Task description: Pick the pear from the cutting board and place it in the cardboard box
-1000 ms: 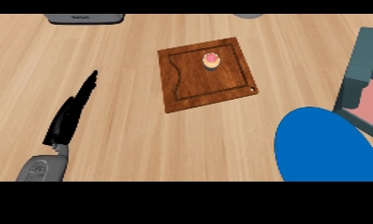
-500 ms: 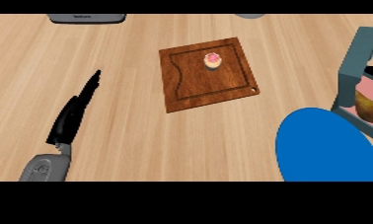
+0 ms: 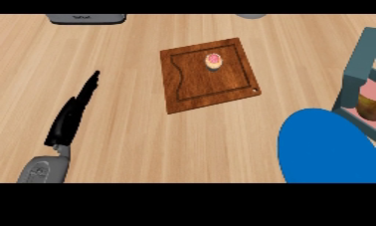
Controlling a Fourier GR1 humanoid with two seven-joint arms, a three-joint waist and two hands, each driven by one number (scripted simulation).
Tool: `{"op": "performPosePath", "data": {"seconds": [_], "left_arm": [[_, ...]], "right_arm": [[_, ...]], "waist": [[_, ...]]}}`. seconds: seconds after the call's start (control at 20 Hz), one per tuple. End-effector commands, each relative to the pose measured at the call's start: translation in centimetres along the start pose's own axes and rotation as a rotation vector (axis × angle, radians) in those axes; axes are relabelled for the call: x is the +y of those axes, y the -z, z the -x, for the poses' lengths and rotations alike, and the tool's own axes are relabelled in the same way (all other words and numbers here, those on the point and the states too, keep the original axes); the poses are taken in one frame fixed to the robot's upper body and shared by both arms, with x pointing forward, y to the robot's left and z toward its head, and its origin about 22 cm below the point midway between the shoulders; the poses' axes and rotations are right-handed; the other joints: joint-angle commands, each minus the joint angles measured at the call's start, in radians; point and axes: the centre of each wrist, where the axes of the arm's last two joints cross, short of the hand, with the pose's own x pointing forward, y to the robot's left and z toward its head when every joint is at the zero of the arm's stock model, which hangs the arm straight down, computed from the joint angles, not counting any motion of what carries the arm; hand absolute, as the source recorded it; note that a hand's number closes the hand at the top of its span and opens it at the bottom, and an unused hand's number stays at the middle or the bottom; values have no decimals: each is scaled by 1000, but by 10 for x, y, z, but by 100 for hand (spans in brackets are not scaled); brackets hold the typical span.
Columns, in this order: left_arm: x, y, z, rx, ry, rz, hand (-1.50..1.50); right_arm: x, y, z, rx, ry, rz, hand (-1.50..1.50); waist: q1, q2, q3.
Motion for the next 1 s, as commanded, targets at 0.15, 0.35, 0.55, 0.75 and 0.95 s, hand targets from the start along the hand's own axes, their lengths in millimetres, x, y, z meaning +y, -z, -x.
{"op": "performPosePath", "data": {"seconds": [0.15,0.35,0.55,0.75,0.95], "left_arm": [[-7,2,2,14,4,11,0],[-1,-12,2,-7,-11,26,0],[-9,9,-6,-8,-3,-6,0],[0,19,-1,5,-5,6,0],[8,6,-4,-17,15,5,0]], "right_arm": [[-32,21,49,-19,174,180,-150],[-68,13,83,-75,209,232,-150],[-97,5,128,-75,231,309,-150],[-118,2,131,-93,228,342,-150],[-152,-18,170,-96,243,335,-150]], "waist": [[8,3,0],[3,-1,-1],[-6,1,-1],[-6,0,-2],[-5,-2,-2]]}}
